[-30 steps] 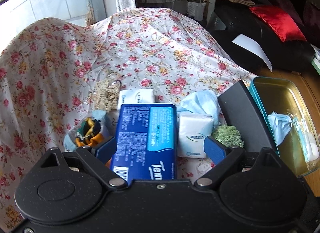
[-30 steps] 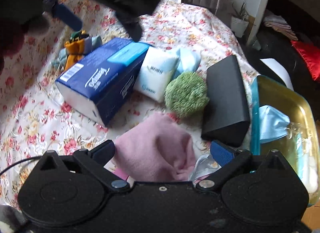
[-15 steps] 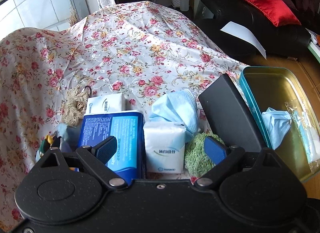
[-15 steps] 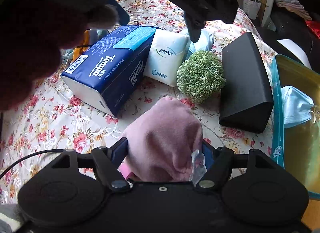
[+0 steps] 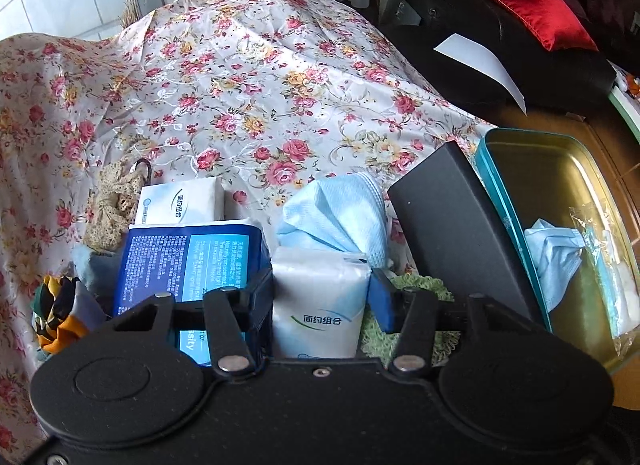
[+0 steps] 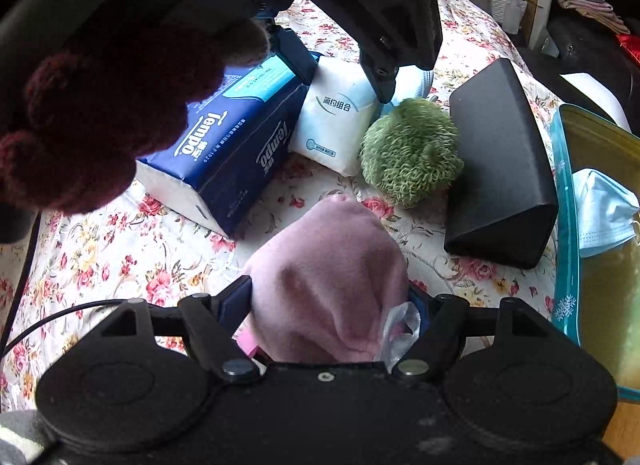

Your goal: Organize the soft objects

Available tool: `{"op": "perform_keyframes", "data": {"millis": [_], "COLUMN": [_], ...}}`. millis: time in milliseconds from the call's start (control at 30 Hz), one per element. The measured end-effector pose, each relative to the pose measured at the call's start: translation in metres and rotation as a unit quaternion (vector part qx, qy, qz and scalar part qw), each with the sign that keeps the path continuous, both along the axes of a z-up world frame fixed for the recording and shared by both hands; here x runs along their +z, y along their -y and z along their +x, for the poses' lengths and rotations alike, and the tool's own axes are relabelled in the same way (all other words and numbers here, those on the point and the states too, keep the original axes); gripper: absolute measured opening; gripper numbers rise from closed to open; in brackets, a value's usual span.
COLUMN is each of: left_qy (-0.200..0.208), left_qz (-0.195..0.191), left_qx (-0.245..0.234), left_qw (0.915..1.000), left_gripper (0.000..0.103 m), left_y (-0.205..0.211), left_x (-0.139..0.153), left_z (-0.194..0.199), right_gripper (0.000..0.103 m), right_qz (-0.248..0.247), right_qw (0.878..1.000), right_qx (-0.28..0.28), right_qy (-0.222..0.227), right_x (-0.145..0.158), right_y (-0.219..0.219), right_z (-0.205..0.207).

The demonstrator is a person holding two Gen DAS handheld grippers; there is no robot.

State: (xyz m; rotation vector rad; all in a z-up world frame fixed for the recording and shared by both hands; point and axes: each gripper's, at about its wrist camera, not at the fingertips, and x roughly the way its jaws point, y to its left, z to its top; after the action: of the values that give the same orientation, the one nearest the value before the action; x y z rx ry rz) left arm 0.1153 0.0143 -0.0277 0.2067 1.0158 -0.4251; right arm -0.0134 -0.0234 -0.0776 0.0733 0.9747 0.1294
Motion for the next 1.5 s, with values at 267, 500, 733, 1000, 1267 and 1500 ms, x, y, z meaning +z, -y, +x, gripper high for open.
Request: {"op": "perform_keyframes", "data": {"millis": [267, 500, 733, 1000, 1267, 1500], "left_qy": [-0.013, -0.037, -0.061, -0.068, -0.057, -0.039], "left_qz": [-0.021, -0.018, 0.027, 0.047, 0.034, 0.031], "left_qx": [0.008, -0.006, -0.034, -0.054, -0.043, -0.036], "left_qw": [0.9997, 0.9991, 0.9972, 0.9951, 0.9969, 0.9981], "left_gripper": [0.050, 0.050, 0.050, 0.061, 0.081, 0.087], "left_y": [-0.012, -0.025, -0.009, 0.014, 0.001, 0.002], "left_x": [0.022, 0.038, 0.023, 0.001, -0.004, -0.017], "left_z": [-0.010, -0.025, -0.032, -0.037, -0.048, -0.052], "right_gripper": [0.075, 0.069, 0.066, 0.066, 0.068, 0.075], "right_qz": [0.006, 0.015, 0.016, 0.028, 0.006, -0.030], "right_qw": [1.000, 1.000, 0.999, 0.994, 0.995, 0.996], "right_qx": [0.002, 0.004, -0.026, -0.090, -0.086, -0.078], "right_qy": [0.001, -0.001, -0.025, -0.048, -0.040, -0.017], "right_x": [0.001, 0.000, 0.005, 0.006, 0.005, 0.008], "right_y": [0.004, 0.006, 0.013, 0.037, 0.032, 0.020], "right_z": [-0.001, -0.001, -0.012, -0.027, -0.028, -0.037]}}
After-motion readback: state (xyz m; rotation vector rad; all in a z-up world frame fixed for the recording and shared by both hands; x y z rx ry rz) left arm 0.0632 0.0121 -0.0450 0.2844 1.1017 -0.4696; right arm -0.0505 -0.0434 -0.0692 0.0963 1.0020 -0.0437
